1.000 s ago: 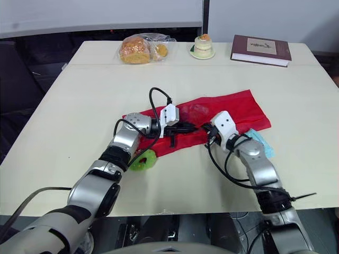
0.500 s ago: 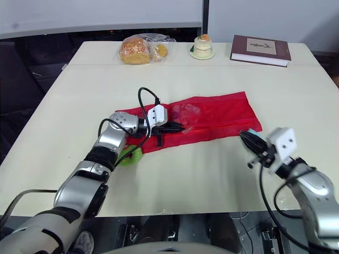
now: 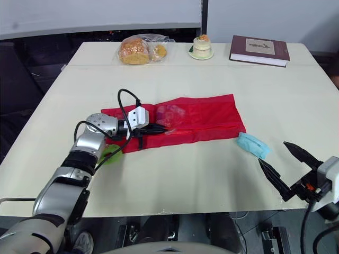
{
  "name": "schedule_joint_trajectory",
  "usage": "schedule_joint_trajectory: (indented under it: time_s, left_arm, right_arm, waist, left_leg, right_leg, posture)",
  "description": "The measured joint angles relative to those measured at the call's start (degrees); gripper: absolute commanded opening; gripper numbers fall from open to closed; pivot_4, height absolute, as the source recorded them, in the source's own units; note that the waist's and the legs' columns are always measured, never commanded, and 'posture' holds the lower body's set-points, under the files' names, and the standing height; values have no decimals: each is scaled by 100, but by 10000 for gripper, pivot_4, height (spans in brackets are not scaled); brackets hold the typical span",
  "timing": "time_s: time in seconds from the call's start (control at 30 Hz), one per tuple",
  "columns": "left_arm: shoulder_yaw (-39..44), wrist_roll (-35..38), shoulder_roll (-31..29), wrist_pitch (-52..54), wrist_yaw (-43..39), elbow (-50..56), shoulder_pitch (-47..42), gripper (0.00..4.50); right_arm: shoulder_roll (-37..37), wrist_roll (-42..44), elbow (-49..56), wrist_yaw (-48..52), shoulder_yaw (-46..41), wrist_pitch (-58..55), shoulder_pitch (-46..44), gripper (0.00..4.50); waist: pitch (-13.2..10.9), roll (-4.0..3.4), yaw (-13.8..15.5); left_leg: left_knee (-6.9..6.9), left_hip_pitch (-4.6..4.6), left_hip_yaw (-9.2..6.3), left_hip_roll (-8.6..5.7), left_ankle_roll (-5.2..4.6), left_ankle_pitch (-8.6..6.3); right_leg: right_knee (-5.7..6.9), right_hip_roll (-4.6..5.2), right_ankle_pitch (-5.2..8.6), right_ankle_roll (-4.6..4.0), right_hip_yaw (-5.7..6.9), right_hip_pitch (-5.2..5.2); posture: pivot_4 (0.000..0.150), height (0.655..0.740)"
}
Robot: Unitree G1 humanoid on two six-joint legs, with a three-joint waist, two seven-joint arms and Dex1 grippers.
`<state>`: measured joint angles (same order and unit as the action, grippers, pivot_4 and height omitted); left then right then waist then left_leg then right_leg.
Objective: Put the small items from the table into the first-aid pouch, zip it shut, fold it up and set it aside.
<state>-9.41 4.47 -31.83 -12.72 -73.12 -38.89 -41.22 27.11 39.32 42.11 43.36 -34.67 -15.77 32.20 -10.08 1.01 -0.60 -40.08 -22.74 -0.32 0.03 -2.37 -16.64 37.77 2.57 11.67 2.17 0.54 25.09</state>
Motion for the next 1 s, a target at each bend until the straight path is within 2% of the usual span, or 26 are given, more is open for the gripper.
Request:
schedule_joint_trajectory:
  time_s: [0.4, 0.83, 0.93, 1.0]
  left_arm:
    - [1, -93, 23, -299, 344, -710, -300, 0]
    - [46, -102, -296, -399, 72, -1196, -548, 0]
    - [46, -104, -369, -399, -39, -1347, -621, 9579]
    - [45, -113, -439, -398, -142, -1433, -663, 18996]
  right_arm:
    - [397, 417, 257, 127, 146, -138, 84, 44601]
    - [695, 646, 444, 133, 180, -168, -19, 44601]
    - [718, 651, 444, 139, 180, -167, -17, 45000]
    - [721, 655, 445, 140, 180, -167, -18, 45000]
  waist:
    - [1, 1, 34]
    - [1, 2, 32]
    - [1, 2, 34]
    - [1, 2, 36]
  left_leg:
    - [-1, 0, 0, 0, 0, 0]
    - [-1, 1, -1, 0, 0, 0]
    - [-1, 1, -1, 0, 0, 0]
    - [-1, 1, -2, 0, 0, 0]
  right_leg:
    - [-2, -1, 0, 0, 1, -3]
    - [-2, -2, 0, 0, 2, -4]
    - [-2, -2, 0, 0, 2, -4]
    - [-1, -2, 0, 0, 3, -4]
  posture:
    - [1500, 7289]
    - [1500, 7289]
    - [1500, 7289]
    - [1500, 7289]
